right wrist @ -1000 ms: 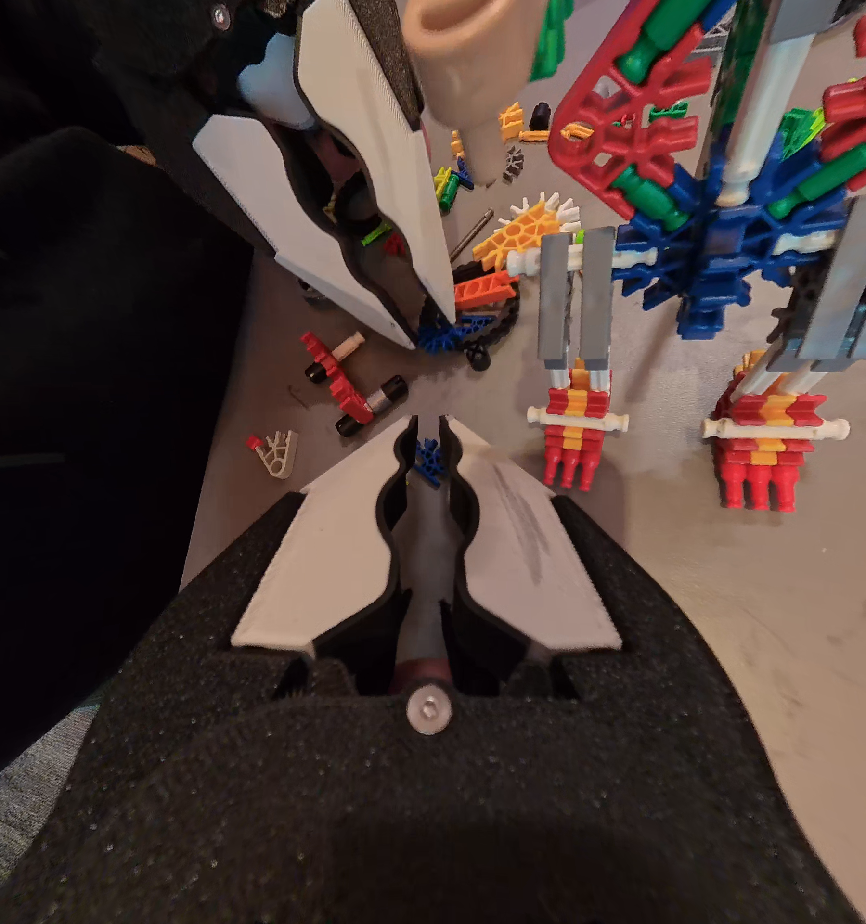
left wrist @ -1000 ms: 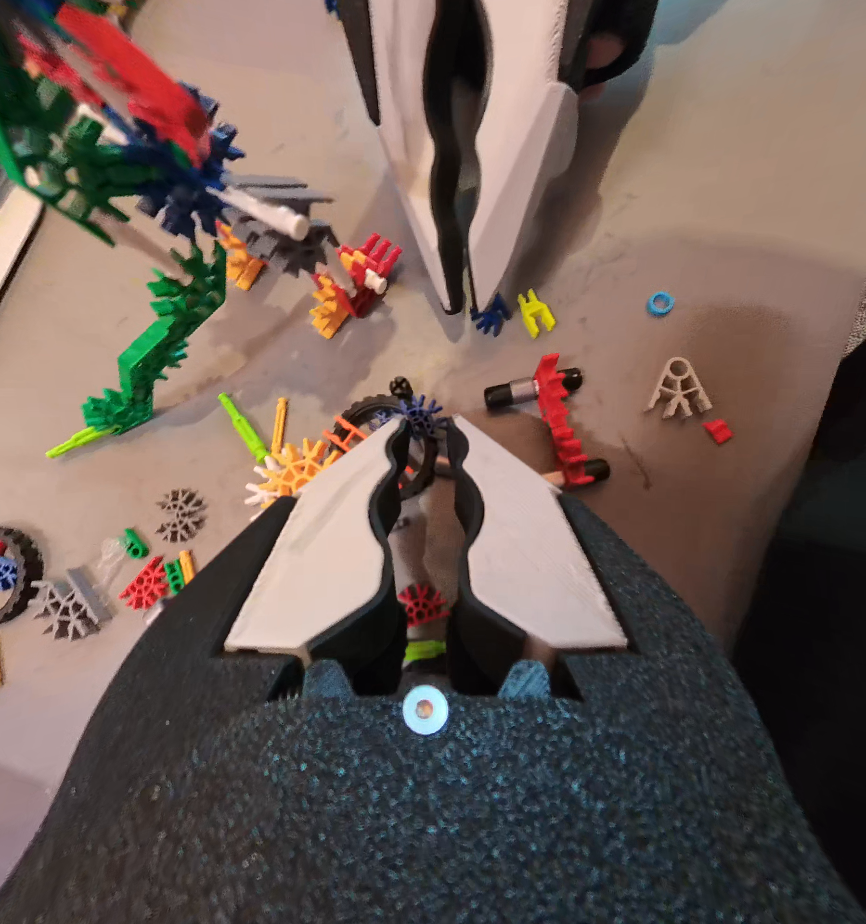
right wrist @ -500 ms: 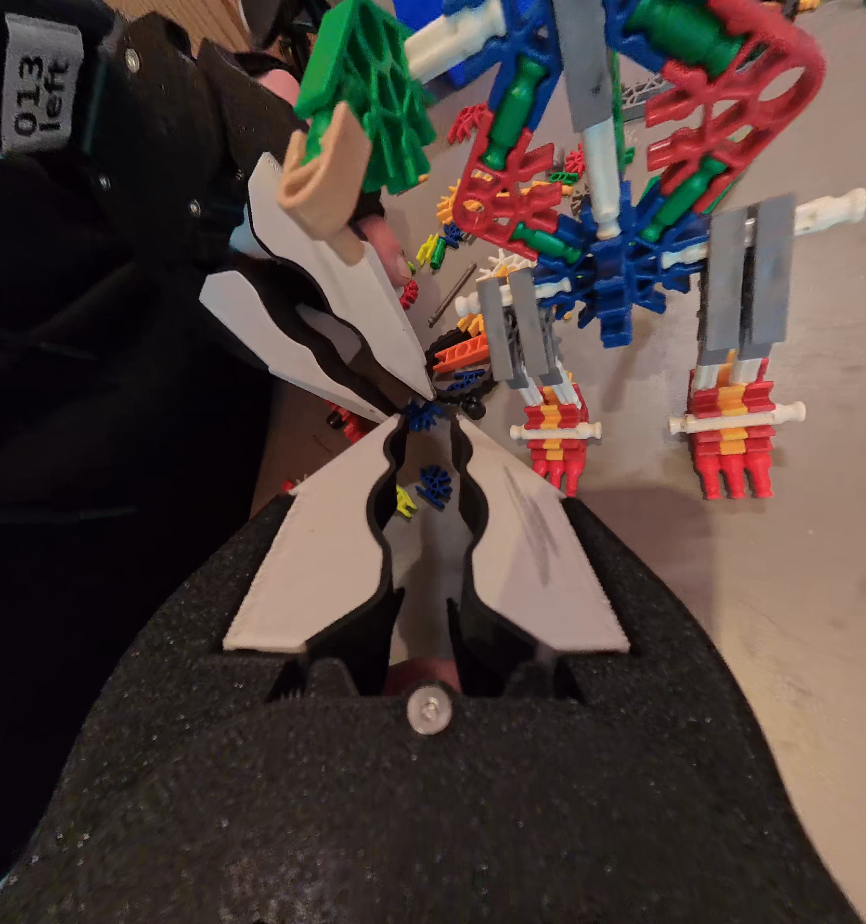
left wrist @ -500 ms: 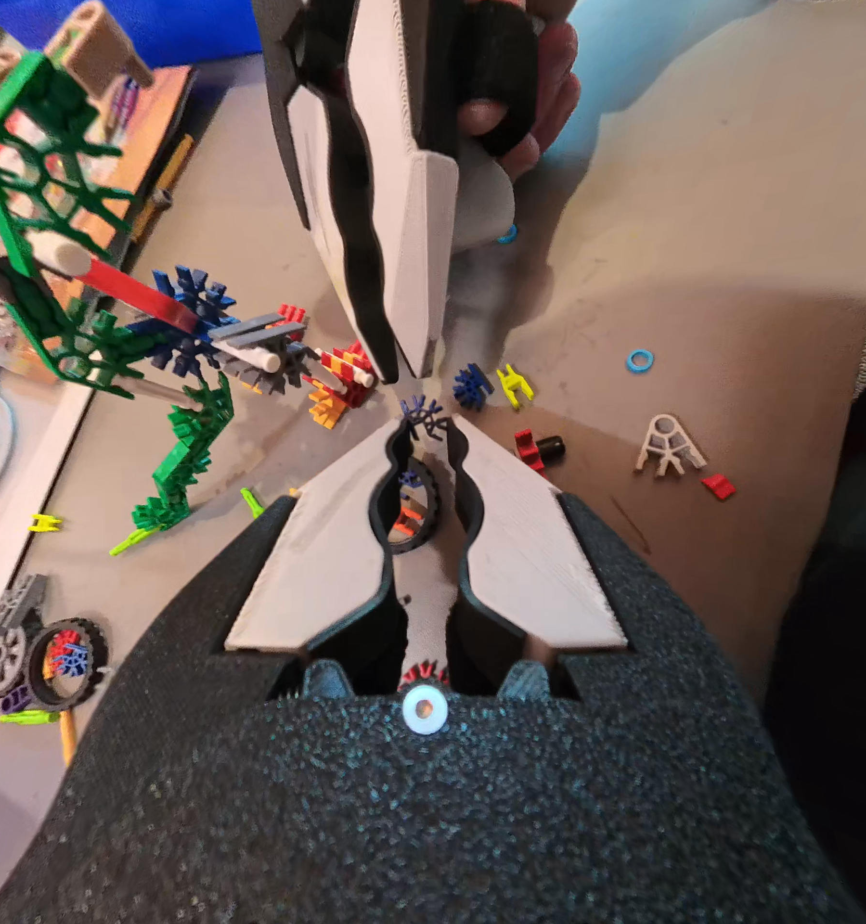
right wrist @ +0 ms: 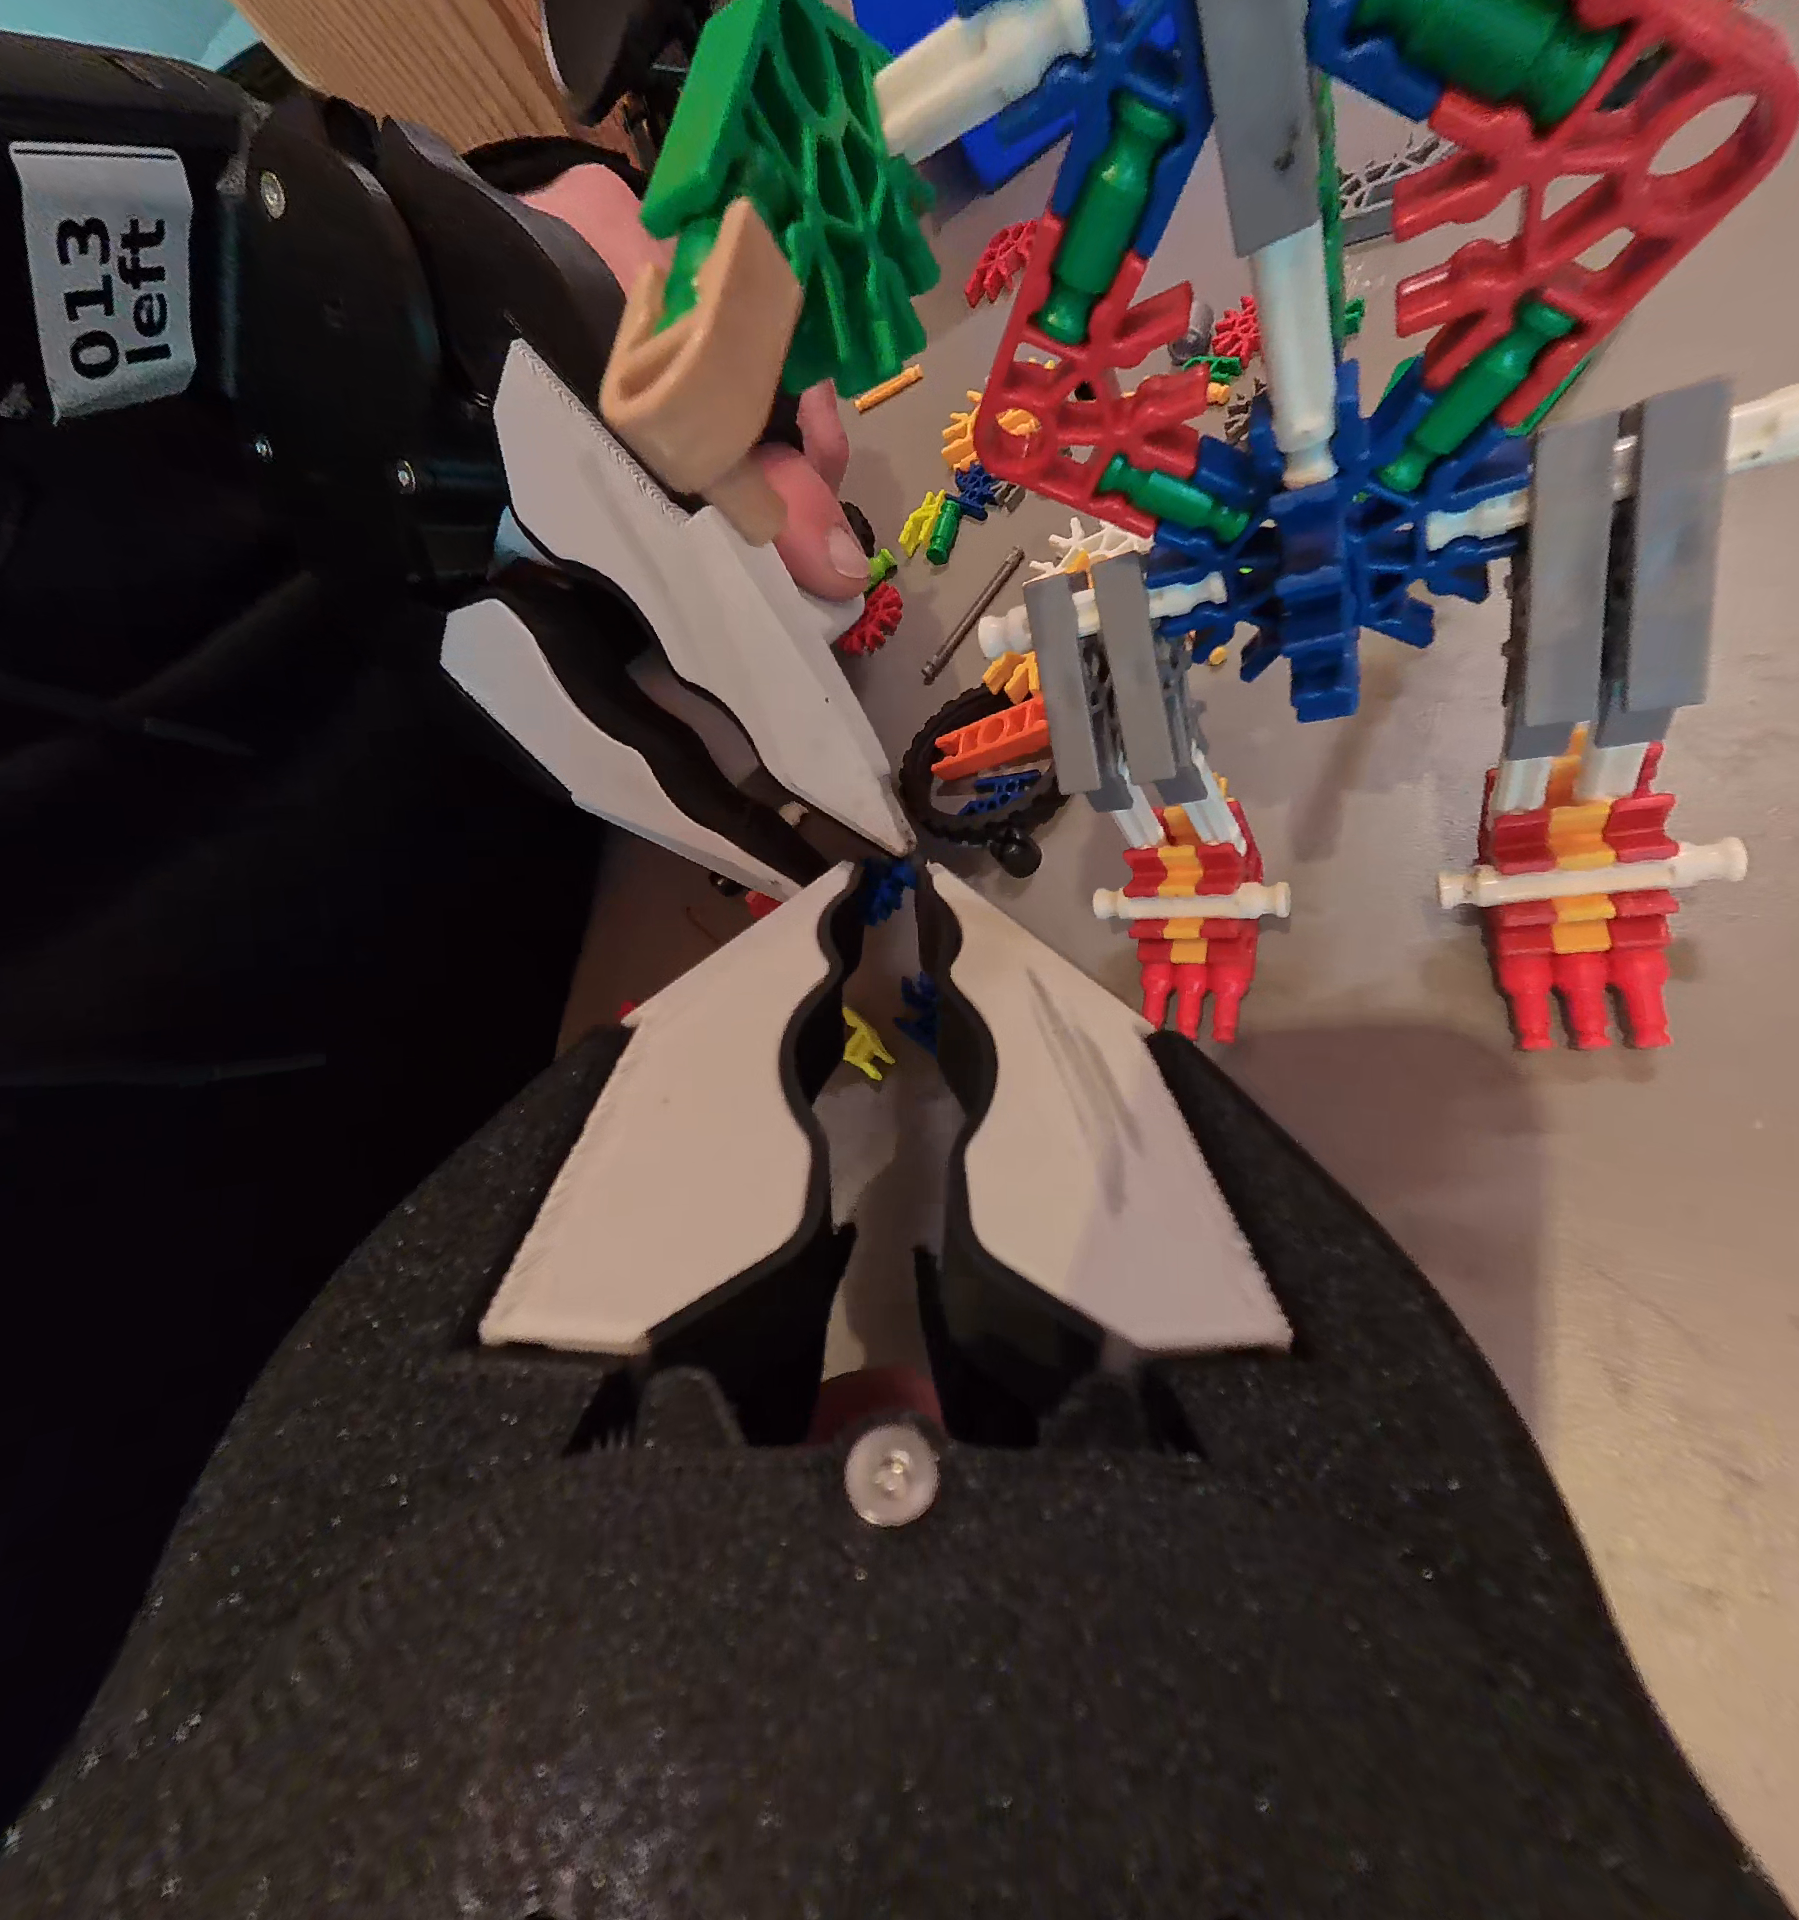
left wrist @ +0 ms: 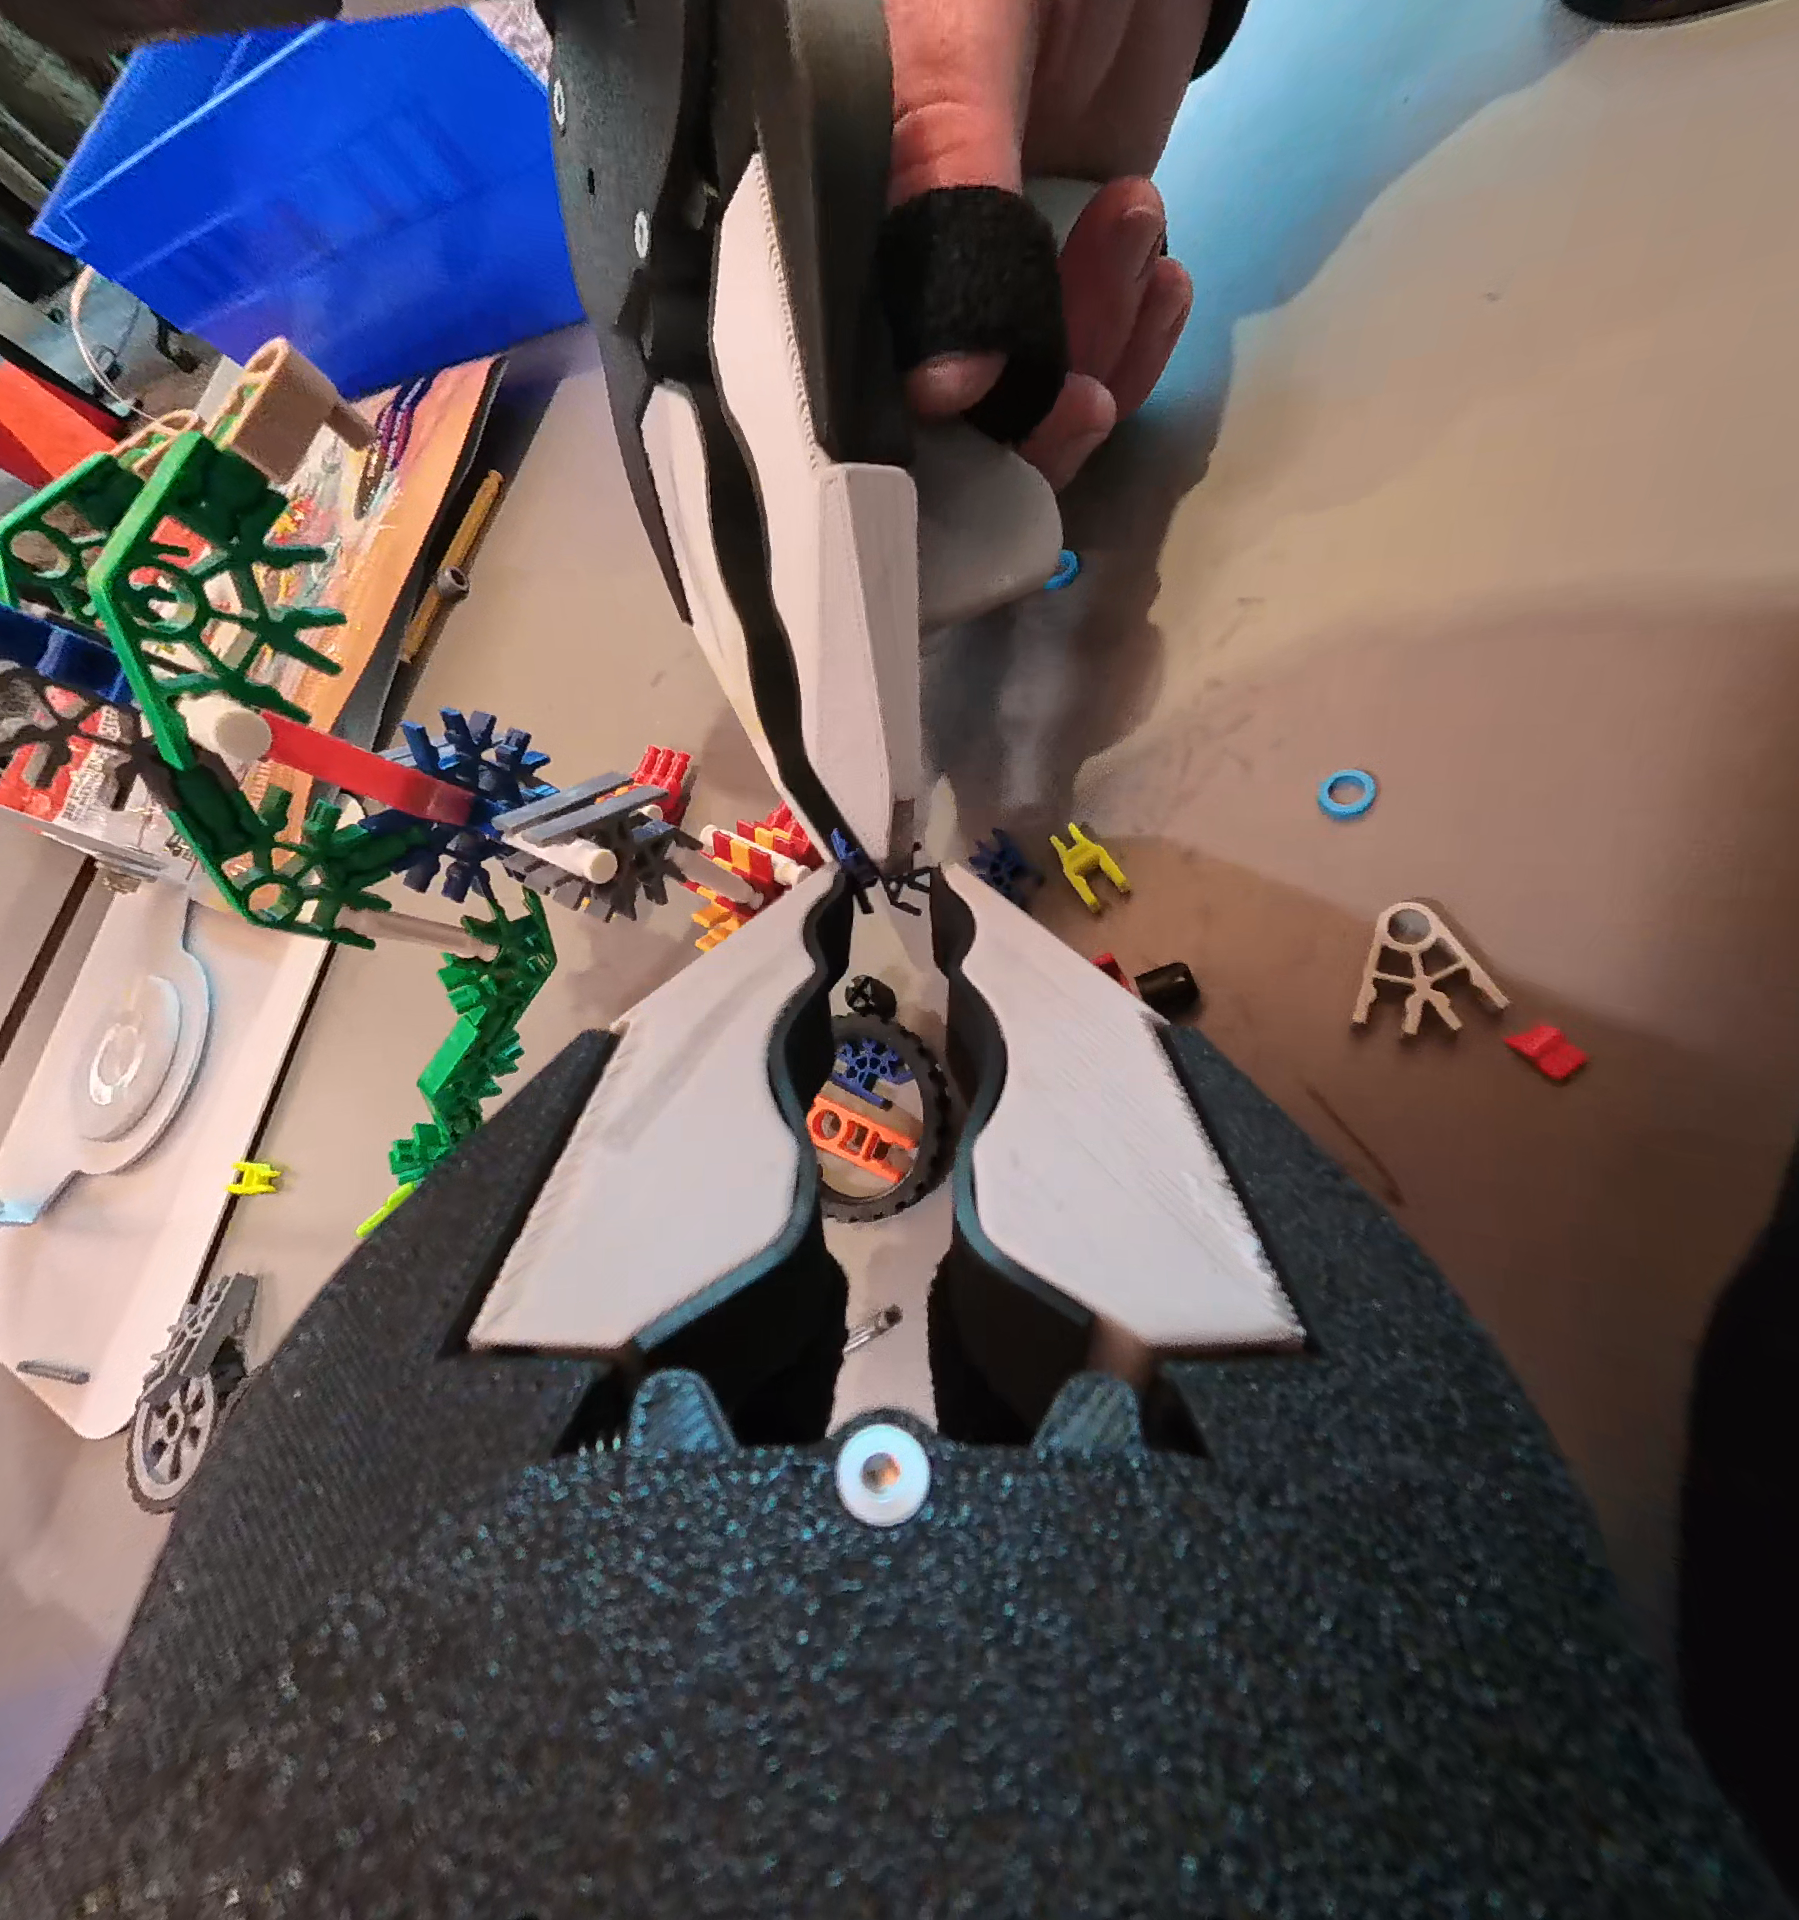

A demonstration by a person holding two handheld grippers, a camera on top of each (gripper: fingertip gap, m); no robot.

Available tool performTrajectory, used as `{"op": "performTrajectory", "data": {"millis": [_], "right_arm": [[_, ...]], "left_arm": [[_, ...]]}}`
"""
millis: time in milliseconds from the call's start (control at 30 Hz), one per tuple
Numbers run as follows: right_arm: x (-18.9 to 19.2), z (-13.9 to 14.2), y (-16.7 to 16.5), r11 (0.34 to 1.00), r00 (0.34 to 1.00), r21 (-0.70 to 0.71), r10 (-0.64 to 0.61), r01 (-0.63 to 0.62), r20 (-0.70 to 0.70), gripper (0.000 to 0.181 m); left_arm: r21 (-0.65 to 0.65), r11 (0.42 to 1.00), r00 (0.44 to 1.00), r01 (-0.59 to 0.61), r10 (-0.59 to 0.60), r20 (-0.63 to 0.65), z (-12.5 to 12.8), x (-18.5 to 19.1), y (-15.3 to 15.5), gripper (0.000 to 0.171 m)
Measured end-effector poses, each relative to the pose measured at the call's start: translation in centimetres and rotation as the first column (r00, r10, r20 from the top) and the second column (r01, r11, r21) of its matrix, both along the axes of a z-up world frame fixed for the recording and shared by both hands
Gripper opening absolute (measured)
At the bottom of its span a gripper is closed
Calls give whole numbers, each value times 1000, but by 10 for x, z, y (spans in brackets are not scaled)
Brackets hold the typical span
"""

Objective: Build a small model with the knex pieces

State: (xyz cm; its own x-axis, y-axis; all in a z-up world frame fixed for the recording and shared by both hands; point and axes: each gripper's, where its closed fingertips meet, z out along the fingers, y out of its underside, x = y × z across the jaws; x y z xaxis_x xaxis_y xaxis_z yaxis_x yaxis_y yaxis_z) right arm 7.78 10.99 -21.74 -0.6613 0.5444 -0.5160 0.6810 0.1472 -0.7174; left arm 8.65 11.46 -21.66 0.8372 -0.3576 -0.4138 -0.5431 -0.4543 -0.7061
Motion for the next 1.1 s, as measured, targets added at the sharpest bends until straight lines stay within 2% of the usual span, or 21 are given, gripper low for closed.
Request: {"op": "performTrajectory", "data": {"millis": [133, 300, 433, 800, 1100], "right_arm": [[0, 1, 3, 1000, 1000, 10, 1, -1, -4, 3], [4, -7, 12, 997, 1000, 75, 25, -24, -9, 3], [5, -14, 23, 996, 1000, 86, 7, -9, 19, 3], [14, -18, 22, 989, 998, 133, 60, -63, 27, 3], [18, -25, 22, 984, 996, 161, 75, -81, 44, 3]], "left_arm": [[-6, 1000, 1000, -30, 30, 7, -2, -3, 2, 17], [-93, 995, 999, -41, 40, -18, -19, -9, -2, 24], [-124, 992, 999, -12, 17, 44, -20, -3, -2, 23], [-225, 972, 996, 67, -53, 68, -31, 4, -1, 12], [-232, 970, 996, 67, -52, 72, -34, 6, 0, 10]]}}
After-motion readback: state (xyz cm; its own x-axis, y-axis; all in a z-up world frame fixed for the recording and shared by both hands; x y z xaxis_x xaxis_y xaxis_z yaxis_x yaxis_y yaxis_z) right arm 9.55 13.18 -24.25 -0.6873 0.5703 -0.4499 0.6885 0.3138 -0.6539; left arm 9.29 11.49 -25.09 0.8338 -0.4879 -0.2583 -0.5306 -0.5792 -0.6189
